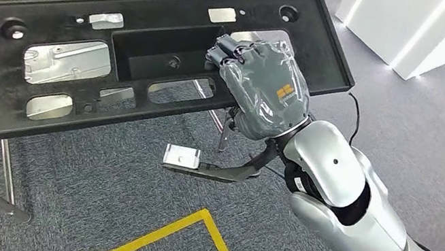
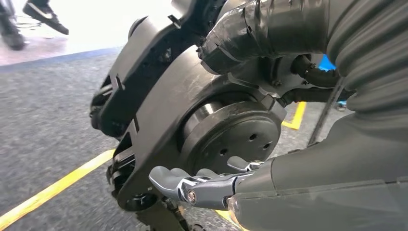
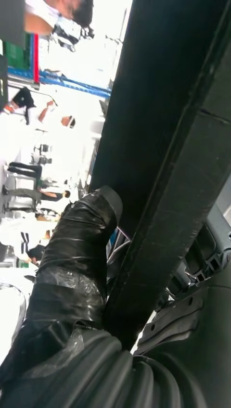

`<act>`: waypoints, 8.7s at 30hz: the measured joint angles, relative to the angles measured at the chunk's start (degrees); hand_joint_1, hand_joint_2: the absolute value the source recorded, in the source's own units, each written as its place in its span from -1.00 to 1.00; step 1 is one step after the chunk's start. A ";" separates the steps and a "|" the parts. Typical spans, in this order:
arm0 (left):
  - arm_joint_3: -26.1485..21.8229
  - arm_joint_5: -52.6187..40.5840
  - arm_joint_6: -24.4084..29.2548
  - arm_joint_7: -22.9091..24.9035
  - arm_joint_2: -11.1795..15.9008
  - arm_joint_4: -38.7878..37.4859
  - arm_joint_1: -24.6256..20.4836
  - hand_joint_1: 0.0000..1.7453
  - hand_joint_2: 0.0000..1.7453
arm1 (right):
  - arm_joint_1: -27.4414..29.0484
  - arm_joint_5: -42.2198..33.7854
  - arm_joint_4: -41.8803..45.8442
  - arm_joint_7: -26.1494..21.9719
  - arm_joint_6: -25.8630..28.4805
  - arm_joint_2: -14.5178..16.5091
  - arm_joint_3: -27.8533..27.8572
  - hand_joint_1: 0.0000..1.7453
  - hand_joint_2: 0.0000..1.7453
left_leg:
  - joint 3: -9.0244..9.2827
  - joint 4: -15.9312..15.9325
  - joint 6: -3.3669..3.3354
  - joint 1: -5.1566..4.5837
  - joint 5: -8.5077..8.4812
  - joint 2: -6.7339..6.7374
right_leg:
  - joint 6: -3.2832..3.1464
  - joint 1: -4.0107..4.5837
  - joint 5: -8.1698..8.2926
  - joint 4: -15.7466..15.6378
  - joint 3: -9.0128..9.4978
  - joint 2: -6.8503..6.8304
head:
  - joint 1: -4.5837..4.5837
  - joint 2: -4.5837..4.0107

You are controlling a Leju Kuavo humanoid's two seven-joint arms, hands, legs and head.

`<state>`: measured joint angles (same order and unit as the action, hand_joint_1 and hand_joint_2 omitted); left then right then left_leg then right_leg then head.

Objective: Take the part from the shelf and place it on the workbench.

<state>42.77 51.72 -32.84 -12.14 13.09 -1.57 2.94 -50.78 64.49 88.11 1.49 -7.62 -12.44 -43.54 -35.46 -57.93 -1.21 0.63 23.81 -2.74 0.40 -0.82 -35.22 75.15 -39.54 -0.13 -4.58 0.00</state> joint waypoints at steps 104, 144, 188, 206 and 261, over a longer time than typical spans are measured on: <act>-4.91 5.08 6.66 9.25 0.32 1.25 -2.54 -1.00 1.00 | 0.89 0.51 -13.55 1.90 -0.16 2.09 -4.27 1.00 1.00 | -3.65 -14.21 2.51 0.10 8.19 2.32 | -2.57 0.06 9.21 -15.86 5.31 0.14 | 0.05 0.01; -4.61 7.64 6.38 8.28 -1.30 1.04 -2.82 -1.00 1.00 | 1.63 1.53 -21.27 2.56 0.99 2.76 -4.20 1.00 1.00 | -3.57 -4.24 3.03 0.58 0.44 2.69 | -2.08 0.09 6.18 -17.23 10.44 0.19 | 0.04 0.00; 2.83 12.08 6.44 8.03 -0.90 0.81 -3.46 -1.00 1.00 | 8.68 10.79 -38.86 2.58 9.10 9.08 5.96 1.00 1.00 | 2.51 0.82 -0.50 -0.22 1.85 2.24 | -0.53 0.36 5.78 -3.99 -1.30 0.47 | 0.14 0.00; 3.22 13.22 1.45 6.40 -0.90 0.70 -3.50 -1.00 1.00 | 9.66 9.49 -44.21 -1.83 9.12 13.63 0.77 -1.00 -1.00 | 4.21 0.63 0.33 -0.42 4.10 2.37 | -1.93 0.73 10.06 -14.90 2.85 1.11 | 0.24 0.00; 5.88 18.44 16.55 9.17 -1.38 0.66 -3.43 -1.00 -1.00 | 10.09 2.93 -32.05 0.34 8.93 12.42 -7.53 -1.00 -1.00 | -3.56 -16.65 2.28 0.80 12.37 2.77 | -3.00 0.32 10.21 -14.65 2.90 0.32 | 0.21 0.00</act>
<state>48.66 70.16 -16.29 -2.97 11.71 -0.92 -0.49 -40.69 67.42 56.06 1.83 1.32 -0.02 -51.08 -39.02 -74.58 1.07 1.43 36.17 0.03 -2.61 -0.50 -25.01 60.50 -36.64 0.19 -4.37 0.00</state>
